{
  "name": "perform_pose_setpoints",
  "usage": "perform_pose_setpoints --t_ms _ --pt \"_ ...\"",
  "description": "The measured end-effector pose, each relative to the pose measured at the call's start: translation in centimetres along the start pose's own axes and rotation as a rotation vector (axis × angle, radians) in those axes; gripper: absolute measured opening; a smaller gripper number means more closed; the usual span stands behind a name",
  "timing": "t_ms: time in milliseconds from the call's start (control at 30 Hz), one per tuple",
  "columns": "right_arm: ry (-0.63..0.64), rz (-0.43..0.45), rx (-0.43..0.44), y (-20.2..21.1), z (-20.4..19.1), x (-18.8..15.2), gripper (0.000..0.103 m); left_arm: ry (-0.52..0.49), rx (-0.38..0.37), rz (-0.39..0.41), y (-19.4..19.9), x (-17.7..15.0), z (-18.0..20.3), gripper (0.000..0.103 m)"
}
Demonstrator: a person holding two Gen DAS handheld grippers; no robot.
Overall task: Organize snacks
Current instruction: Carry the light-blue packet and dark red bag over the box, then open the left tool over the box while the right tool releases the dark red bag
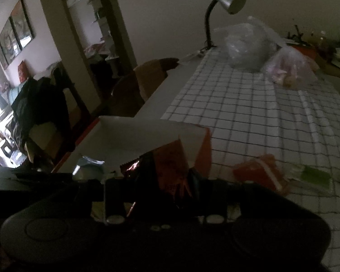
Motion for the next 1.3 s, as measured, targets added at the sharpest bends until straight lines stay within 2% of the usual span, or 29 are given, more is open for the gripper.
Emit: perform_pose_setpoints --t_ms 267,633,933,1100,1300 --pt "0.059 -0.057 -0.044 -5.1 -2.0 -0.9 0.042 0.017 0.052 -0.041 -2.5 0.0 -4.7 0.046" --pt "0.164 -0.131 -0.098 -9.4 -3.1 -3.2 0.042 -0.015 0.075 -0.123 -6.6 -0.8 -6.8 0.046" --pt "0.188 -0.163 -0.123 -10.1 -3.0 -4.2 0.044 -0.04 0.068 -0.173 -8.2 -1.9 -6.3 0.046" --pt "0.183 -0.158 -0.116 -9.8 -3.1 -4.1 0.049 -0.036 0.069 -0.162 -7.7 -1.9 -6.0 0.046" --pt "0.149 -0.143 -0.082 -8.2 -2.9 -3.8 0.055 -0.032 0.069 -0.119 -5.9 -1.7 -5.3 0.052"
Point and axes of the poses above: each gripper's, at about its wrist camera, not at the fingertips, and y roughly against the way its jaws point, z to its right, x to its top, the point moved 9 cm from there along -y, roughly the way its jaws point, and after that the axes turned 13 degrees about -y, right-handed, at the moved point
